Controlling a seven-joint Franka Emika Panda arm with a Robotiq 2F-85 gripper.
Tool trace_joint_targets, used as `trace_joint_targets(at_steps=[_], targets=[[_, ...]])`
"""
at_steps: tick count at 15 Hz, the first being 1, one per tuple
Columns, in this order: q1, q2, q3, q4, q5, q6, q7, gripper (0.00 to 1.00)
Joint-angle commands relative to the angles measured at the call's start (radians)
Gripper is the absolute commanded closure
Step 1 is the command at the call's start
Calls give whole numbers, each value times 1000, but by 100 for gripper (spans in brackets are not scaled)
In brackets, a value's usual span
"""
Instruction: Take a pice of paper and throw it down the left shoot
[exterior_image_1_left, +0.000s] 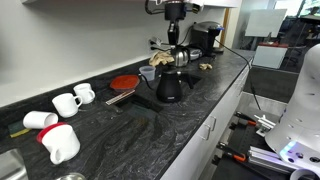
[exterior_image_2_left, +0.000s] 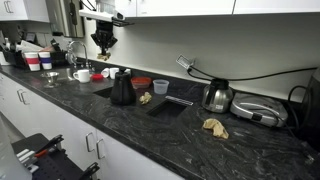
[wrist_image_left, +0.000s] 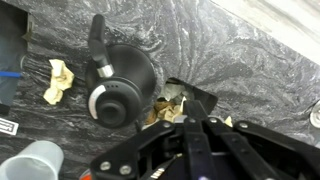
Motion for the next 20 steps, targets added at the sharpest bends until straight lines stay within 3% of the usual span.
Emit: trace_joint_targets(at_steps=[1,6,12,20], targets=[[44,85,70,64,-40,-14,-9,100],[61,216,125,104,-208,86,54,100],[78,342,149,142,-204,161,-4,100],[94,460,153,190,-338,152,33,100]])
